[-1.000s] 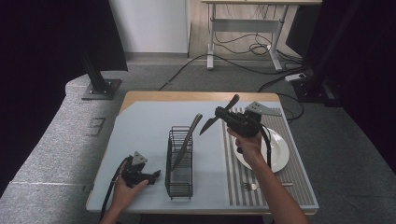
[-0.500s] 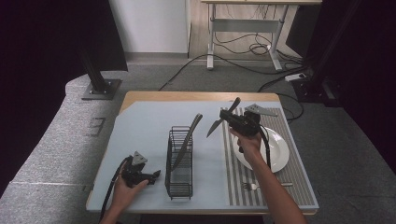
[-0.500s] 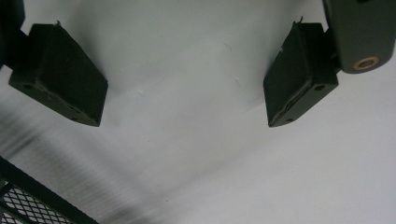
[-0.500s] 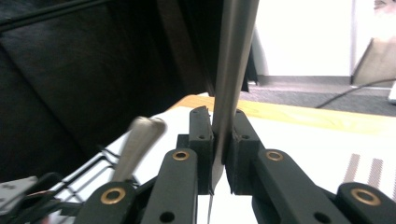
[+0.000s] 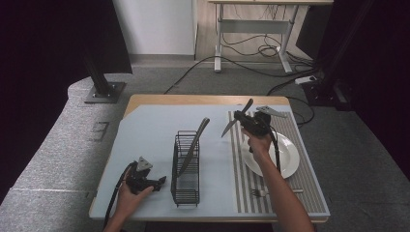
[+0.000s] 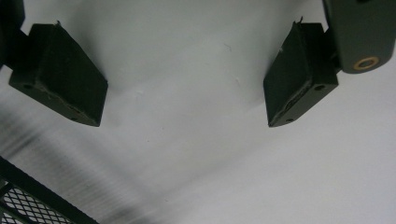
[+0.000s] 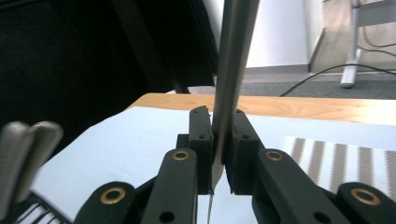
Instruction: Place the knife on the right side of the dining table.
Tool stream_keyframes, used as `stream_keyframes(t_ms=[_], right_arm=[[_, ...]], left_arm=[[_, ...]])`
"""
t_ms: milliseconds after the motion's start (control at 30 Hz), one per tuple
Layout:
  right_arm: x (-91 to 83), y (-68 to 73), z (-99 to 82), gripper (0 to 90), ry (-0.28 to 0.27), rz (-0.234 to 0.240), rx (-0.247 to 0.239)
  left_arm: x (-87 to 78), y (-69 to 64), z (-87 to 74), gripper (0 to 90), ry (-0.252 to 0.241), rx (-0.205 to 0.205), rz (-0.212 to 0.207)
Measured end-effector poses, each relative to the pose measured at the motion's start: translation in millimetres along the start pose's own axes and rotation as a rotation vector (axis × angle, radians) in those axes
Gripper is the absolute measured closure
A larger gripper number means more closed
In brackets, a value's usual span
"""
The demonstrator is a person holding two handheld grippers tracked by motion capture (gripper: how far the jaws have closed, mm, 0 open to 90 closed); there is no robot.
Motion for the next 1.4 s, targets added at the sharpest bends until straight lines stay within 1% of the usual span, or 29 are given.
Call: stream_keyframes(t_ms=[33, 133, 200, 233, 267, 300, 333, 367, 400, 433, 467, 500, 567, 600, 633, 733, 833, 933, 1100, 1133, 1167, 1200, 1267, 1300, 1400], right_arm=[[1.0, -5.0, 1.0, 82.7, -0.01, -0.014, 0.008], [1.8, -12.8, 2.4, 82.7, -0.018, -0.038, 0.012], [2.4, -17.8, 3.6, 82.7, -0.027, -0.045, 0.023], [2.4, -17.8, 3.6, 82.7, -0.027, -0.045, 0.023], [3.1, -24.8, 6.0, 82.7, -0.036, -0.059, 0.037], [3.1, -27.9, 7.2, 82.7, -0.044, -0.061, 0.043], [3.1, -27.9, 7.2, 82.7, -0.044, -0.061, 0.043], [3.6, -34.9, 9.0, 82.7, -0.05, -0.073, 0.044], [3.6, -34.9, 9.0, 82.7, -0.05, -0.073, 0.044], [4.8, -43.0, 11.5, 82.7, -0.033, -0.091, 0.046], [4.8, -43.0, 11.5, 82.7, -0.033, -0.091, 0.046], [5.2, -50.7, 14.4, 82.7, -0.033, -0.095, 0.074], [5.7, -55.6, 15.9, 82.7, -0.037, -0.103, 0.08], [5.7, -55.6, 15.9, 82.7, -0.037, -0.103, 0.08], [7.6, -61.4, 15.7, 82.7, -0.044, -0.111, 0.08], [10.8, -69.2, 12.5, 82.6, -0.035, -0.127, 0.095], [11.5, -77.7, 10.9, 82.5, -0.045, -0.125, 0.138], [12.9, -83.4, 10.4, 81.9, -0.061, -0.128, 0.159], [13.5, -95.0, 7.7, 80.0, -0.066, -0.162, 0.197], [13.5, -95.0, 7.7, 80.0, -0.066, -0.162, 0.197], [12.9, -100.8, 5.8, 79.1, -0.064, -0.173, 0.221], [12.9, -100.8, 5.8, 79.1, -0.064, -0.173, 0.221], [12.3, -105.9, 3.9, 78.1, -0.055, -0.189, 0.232], [11.7, -110.9, 1.9, 77.1, -0.048, -0.203, 0.242], [11.5, -117.5, -1.2, 75.6, -0.037, -0.225, 0.259]], left_arm=[[0.0, 0.0, 0.0, 13.1, 0.0, -0.001, 0.0], [0.0, 0.0, 0.0, 13.1, 0.0, -0.001, 0.0], [0.0, 0.0, 0.0, 13.1, 0.0, 0.0, 0.0], [0.0, 0.0, 0.0, 13.1, 0.0, 0.0, 0.0], [0.0, 0.0, 0.1, 13.1, 0.0, -0.001, 0.0], [0.0, 0.0, 0.1, 13.1, 0.0, -0.001, 0.0], [0.0, 0.0, 0.1, 13.1, 0.0, -0.001, 0.0], [0.0, 0.0, 0.1, 13.0, 0.0, -0.001, 0.0], [0.0, 0.0, 0.1, 13.0, 0.0, -0.001, 0.0], [0.0, 0.0, 0.1, 13.1, 0.0, -0.001, 0.0], [0.0, 0.0, 0.1, 13.1, 0.0, -0.001, 0.0], [0.0, 0.0, 0.0, 13.1, 0.0, -0.001, 0.0], [0.1, 0.0, 0.1, 13.0, 0.0, -0.001, 0.0], [0.1, 0.0, 0.1, 13.0, 0.0, -0.001, 0.0], [0.0, 0.1, 0.1, 13.0, 0.0, -0.001, 0.0], [0.0, 0.0, 0.0, 13.1, 0.0, -0.001, 0.0], [0.1, 0.1, 0.1, 13.1, 0.0, -0.001, -0.001], [0.1, 0.0, 0.1, 13.1, 0.0, -0.001, 0.0], [0.0, 0.0, 0.0, 13.1, 0.0, 0.0, 0.0], [0.0, 0.0, 0.0, 13.1, 0.0, 0.0, 0.0], [0.0, 0.0, 0.0, 13.1, 0.0, -0.001, 0.0], [0.0, 0.0, 0.0, 13.0, 0.0, -0.001, 0.0], [0.1, 0.1, 0.0, 13.0, 0.0, -0.001, 0.0], [0.1, 0.1, 0.0, 13.1, 0.0, -0.001, -0.001], [0.1, 0.1, 0.0, 13.1, 0.0, -0.001, 0.0]])
Point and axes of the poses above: each handheld gripper's, and its own axes: x roughly forward along the jaws, z roughly out of its top, y roughly to its left, the point moved 5 cm from there along x, roughly forward along the jaws, and after that the axes turned 9 degrees about y, right-handed, at the moved point
